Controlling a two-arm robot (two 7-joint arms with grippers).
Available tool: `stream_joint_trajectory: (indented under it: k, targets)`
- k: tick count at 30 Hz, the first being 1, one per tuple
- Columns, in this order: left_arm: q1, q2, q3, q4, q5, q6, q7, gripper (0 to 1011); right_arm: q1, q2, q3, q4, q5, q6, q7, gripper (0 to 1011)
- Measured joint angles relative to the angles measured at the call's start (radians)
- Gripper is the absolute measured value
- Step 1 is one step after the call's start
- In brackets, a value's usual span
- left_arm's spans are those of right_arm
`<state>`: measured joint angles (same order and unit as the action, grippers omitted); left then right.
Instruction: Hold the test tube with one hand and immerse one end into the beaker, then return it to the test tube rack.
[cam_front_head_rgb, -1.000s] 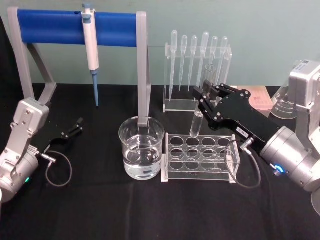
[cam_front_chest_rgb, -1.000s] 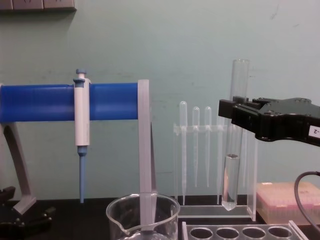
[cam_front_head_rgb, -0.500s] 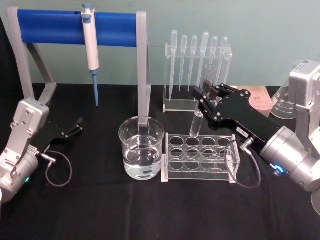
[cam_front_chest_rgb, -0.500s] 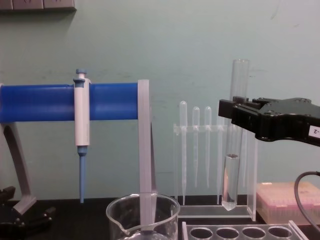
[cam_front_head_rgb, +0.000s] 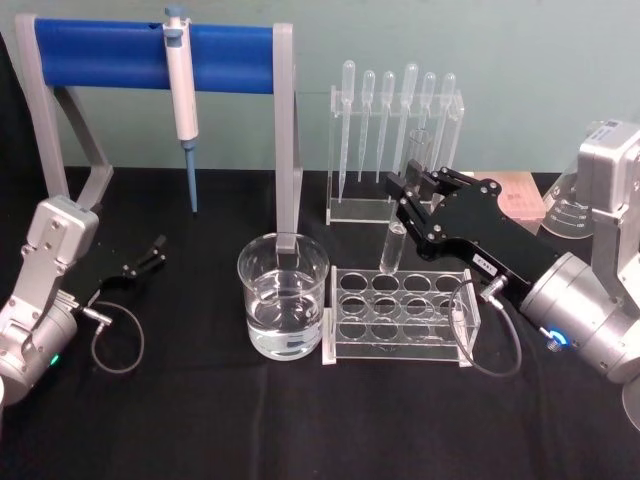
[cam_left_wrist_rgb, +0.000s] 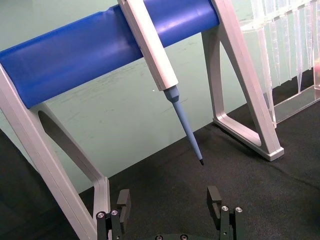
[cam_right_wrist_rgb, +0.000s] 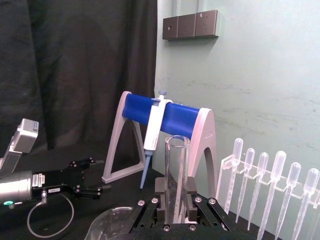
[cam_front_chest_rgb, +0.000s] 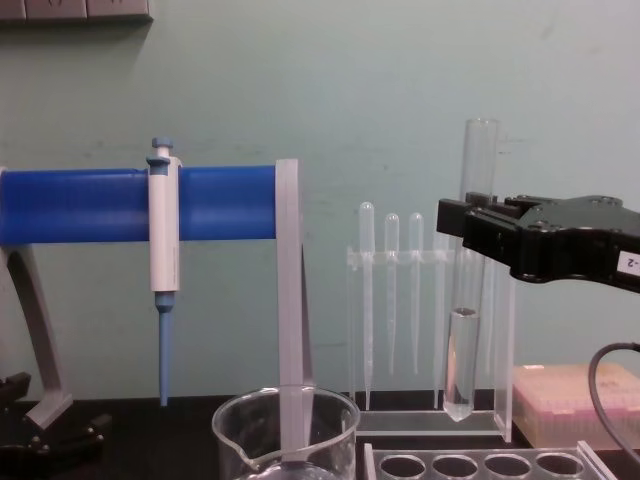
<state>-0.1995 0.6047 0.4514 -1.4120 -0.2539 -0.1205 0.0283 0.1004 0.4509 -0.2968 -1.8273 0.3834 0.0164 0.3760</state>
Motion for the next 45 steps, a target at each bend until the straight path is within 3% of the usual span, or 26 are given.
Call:
stream_joint_trajectory:
  k: [6, 11, 18, 24, 40, 45]
  targets:
    - [0.000, 0.000, 0.000, 0.000, 0.000, 0.000, 0.000, 1000, 0.026, -0.013, -0.018, -0.010, 0.000, 0.020, -0.001, 225]
    - [0.000, 0.000, 0.000, 0.000, 0.000, 0.000, 0.000, 1000, 0.084, -0.041, -0.057, 0.001, -0.003, 0.032, 0.009, 225]
    - [0.000, 0.000, 0.000, 0.000, 0.000, 0.000, 0.000, 1000, 0.173, -0.097, -0.122, 0.079, -0.005, 0.029, 0.035, 225]
    - [0.000, 0.000, 0.000, 0.000, 0.000, 0.000, 0.000, 1000, 0.224, -0.140, -0.166, 0.198, 0.002, -0.005, 0.061, 225]
    - [0.000, 0.000, 0.000, 0.000, 0.000, 0.000, 0.000, 1000, 0.240, -0.184, -0.228, 0.398, -0.034, -0.100, 0.101, 225]
    - [0.000, 0.000, 0.000, 0.000, 0.000, 0.000, 0.000, 1000, 0.241, -0.191, -0.235, 0.429, -0.051, -0.111, 0.102, 225]
